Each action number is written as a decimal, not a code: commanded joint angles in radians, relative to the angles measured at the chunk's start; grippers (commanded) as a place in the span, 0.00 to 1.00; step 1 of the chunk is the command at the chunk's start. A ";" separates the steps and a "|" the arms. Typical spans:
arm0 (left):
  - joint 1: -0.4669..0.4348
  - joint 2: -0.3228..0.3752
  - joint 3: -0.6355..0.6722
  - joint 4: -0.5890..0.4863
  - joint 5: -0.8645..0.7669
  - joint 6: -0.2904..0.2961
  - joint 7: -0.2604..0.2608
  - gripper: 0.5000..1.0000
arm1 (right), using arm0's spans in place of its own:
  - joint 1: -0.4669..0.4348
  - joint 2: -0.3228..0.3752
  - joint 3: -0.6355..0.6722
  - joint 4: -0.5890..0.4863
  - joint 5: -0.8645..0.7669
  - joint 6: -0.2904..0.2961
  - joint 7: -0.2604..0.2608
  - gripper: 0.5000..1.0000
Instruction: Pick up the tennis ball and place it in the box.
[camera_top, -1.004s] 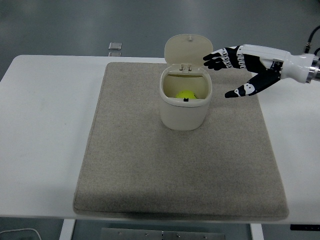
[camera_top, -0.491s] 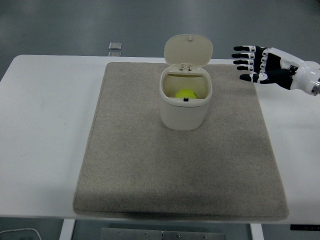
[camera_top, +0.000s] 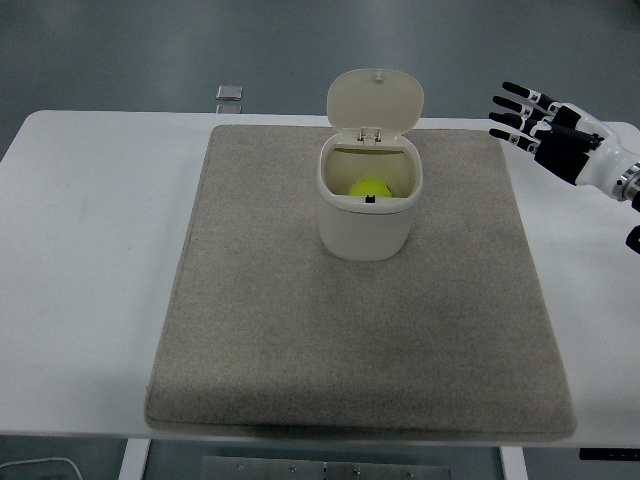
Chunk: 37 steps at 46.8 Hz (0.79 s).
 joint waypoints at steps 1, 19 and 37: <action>0.000 0.000 0.000 0.000 0.000 0.000 0.000 0.98 | 0.000 0.012 0.001 0.000 0.049 -0.068 -0.005 0.79; 0.000 0.000 0.000 0.000 0.000 0.000 0.000 0.98 | -0.005 0.031 0.058 -0.002 0.089 -0.126 0.006 0.79; 0.000 0.000 0.000 0.000 0.000 0.000 0.000 0.98 | -0.009 0.031 0.050 0.000 0.079 -0.120 0.007 0.80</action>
